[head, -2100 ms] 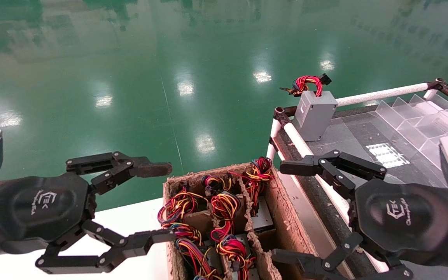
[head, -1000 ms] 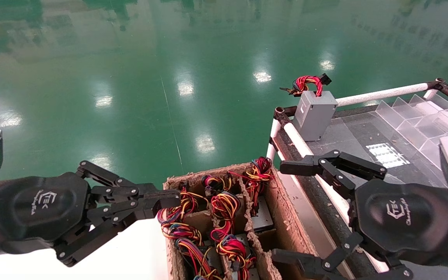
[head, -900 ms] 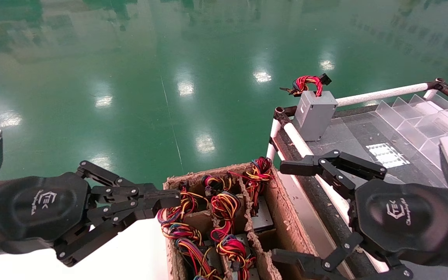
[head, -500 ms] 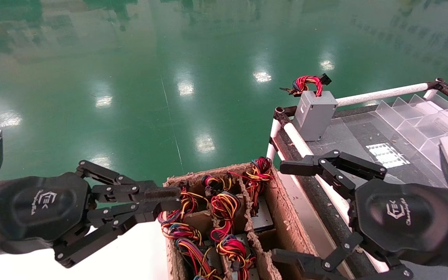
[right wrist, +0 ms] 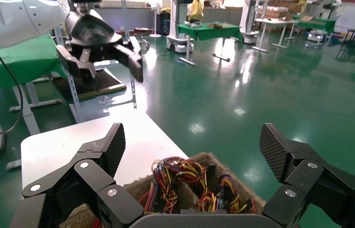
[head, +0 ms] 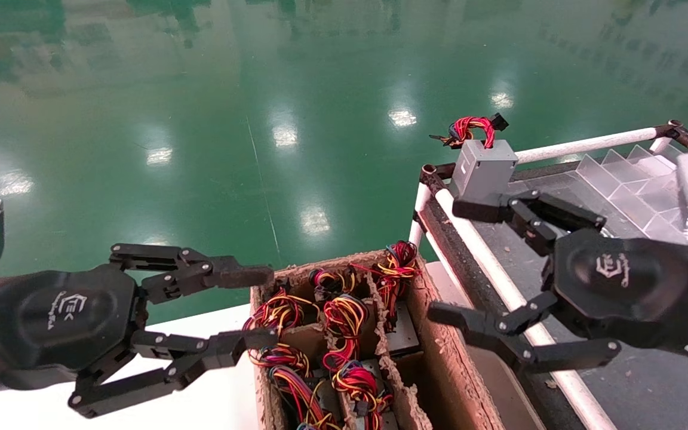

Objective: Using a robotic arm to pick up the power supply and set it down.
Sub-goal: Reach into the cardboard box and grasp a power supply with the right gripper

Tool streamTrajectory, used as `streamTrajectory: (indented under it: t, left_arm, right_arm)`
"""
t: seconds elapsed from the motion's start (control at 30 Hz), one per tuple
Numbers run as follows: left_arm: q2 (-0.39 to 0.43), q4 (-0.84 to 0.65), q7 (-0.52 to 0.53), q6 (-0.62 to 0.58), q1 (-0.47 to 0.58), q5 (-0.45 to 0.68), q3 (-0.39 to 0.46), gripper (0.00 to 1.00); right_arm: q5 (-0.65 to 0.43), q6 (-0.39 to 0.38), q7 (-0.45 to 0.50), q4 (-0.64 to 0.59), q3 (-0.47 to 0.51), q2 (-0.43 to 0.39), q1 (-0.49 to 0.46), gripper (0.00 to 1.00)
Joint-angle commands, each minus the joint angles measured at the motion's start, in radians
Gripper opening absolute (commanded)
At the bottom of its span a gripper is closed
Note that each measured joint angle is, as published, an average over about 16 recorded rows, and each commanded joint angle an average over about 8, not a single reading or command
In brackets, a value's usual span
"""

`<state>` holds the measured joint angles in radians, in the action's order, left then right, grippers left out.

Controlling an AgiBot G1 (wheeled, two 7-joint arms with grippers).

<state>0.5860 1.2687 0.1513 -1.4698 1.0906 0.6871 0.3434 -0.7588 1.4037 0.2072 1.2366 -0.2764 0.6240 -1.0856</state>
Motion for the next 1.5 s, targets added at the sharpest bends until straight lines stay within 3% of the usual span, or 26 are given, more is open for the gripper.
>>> streamTrajectory:
  t: [0.03,0.47,0.87,0.9,1.13,1.17,1.5]
  left_arm:
    - [0.0,0.0,0.0,0.0,0.0,0.0,0.0,1.0]
    - [0.0,0.0,0.0,0.0,0.0,0.0,0.0,1.0]
    - [0.0,0.0,0.0,0.0,0.0,0.0,0.0,1.0]
    - [0.0,0.0,0.0,0.0,0.0,0.0,0.0,1.0]
    - [0.0,0.0,0.0,0.0,0.0,0.0,0.001,1.0]
    - [0.0,0.0,0.0,0.0,0.0,0.0,0.001,1.0]
    - [0.0,0.0,0.0,0.0,0.0,0.0,0.001,1.0]
  right_arm:
    - [0.003,-0.005,-0.002,0.007,0.006,-0.007,0.001,1.0]
    - [-0.184,-0.128,0.038,-0.121,-0.092,0.103,-0.099,1.0]
    - [-0.414,-0.203,-0.035,-0.447,-0.206,0.27,-0.277,1.0]
    - [-0.422,-0.205,-0.047,-0.48,-0.211,0.286,-0.286,0.91]
    - [-0.444,-0.191,-0.138,-0.689,-0.232,0.382,-0.342,0.04]
    - [-0.445,-0.188,-0.153,-0.714,-0.232,0.393,-0.349,0.0]
    - [-0.457,-0.168,-0.3,-0.921,-0.241,0.482,-0.409,0.0]
